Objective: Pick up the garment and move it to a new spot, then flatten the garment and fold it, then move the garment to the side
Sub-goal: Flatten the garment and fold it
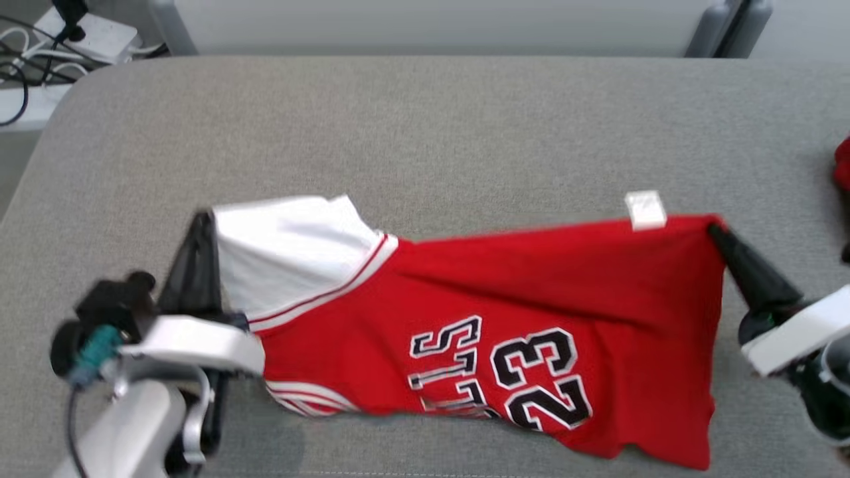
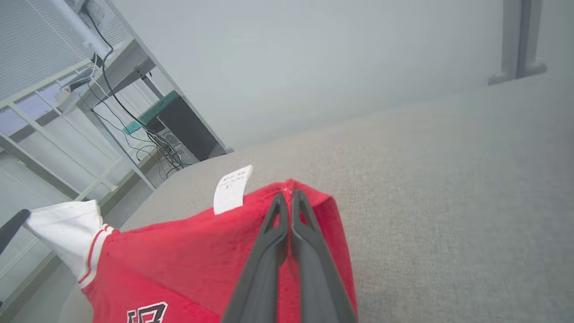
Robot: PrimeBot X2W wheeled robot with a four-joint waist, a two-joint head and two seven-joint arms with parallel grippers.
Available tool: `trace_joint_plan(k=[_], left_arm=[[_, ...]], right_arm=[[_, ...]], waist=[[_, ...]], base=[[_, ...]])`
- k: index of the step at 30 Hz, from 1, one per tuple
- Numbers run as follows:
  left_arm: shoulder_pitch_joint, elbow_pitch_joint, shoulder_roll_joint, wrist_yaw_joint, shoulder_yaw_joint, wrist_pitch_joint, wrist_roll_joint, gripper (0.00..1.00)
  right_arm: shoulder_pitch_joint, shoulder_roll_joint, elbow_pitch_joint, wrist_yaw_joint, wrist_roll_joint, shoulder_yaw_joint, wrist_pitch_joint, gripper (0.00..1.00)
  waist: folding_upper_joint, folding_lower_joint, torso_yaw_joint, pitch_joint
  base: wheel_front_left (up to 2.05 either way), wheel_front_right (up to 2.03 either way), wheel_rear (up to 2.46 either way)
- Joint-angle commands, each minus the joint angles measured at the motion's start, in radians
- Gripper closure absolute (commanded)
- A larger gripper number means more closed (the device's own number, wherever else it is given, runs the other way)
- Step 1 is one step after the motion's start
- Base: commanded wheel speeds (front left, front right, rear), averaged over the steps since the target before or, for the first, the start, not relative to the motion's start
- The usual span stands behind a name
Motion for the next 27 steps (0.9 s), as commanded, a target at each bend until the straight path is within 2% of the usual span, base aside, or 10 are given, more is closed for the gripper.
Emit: trace_joint_plan(k=[1,7,10,13,17,20,23,27], left_arm=[[-0.064,-0.043,0.04,-0.007,0.061,-0.012,0.009,1.0],[-0.133,-0.173,0.095,-0.068,0.136,-0.008,-0.006,1.0],[-0.138,-0.265,0.13,-0.077,0.16,0.038,-0.037,1.0],[-0.131,-0.396,0.178,-0.068,0.19,0.106,-0.069,1.0],[-0.151,-0.575,0.236,-0.038,0.263,0.184,-0.115,1.0],[-0.191,-0.668,0.253,-0.016,0.303,0.251,-0.168,1.0],[-0.235,-0.682,0.256,-0.006,0.301,0.328,-0.225,1.0],[-0.301,-0.542,0.224,-0.037,0.245,0.38,-0.269,1.0]], right_arm=[[-0.016,-0.045,-0.03,0.004,-0.011,-0.014,-0.02,1.0],[-0.049,-0.147,-0.113,0.004,-0.024,-0.105,-0.021,1.0],[-0.015,-0.22,-0.188,0.004,0.0,-0.166,-0.008,1.0],[0.032,-0.307,-0.273,0.004,0.023,-0.244,0.013,1.0],[0.1,-0.416,-0.371,0.004,0.069,-0.41,0.017,1.0],[0.152,-0.474,-0.412,0.004,0.104,-0.532,0.034,1.0],[0.194,-0.492,-0.434,0.004,0.125,-0.58,0.09,1.0],[0.14,-0.426,-0.428,0.004,0.112,-0.507,0.183,1.0]], waist=[[0.0,0.0,-0.016,-0.031],[0.0,0.0,-0.053,-0.131],[0.0,0.0,-0.074,-0.176],[0.0,0.0,-0.099,-0.201],[0.0,0.0,-0.122,-0.213],[0.0,0.0,-0.13,-0.213],[0.0,0.0,-0.132,-0.2],[0.0,0.0,-0.123,-0.155]], base=[[0.0,0.0,0.0],[0.0,0.0,0.0],[0.0,0.0,0.0],[0.0,0.0,0.0],[0.0,0.0,0.0],[0.0,0.0,0.0],[0.0,0.0,0.0],[0.0,0.0,0.0]])
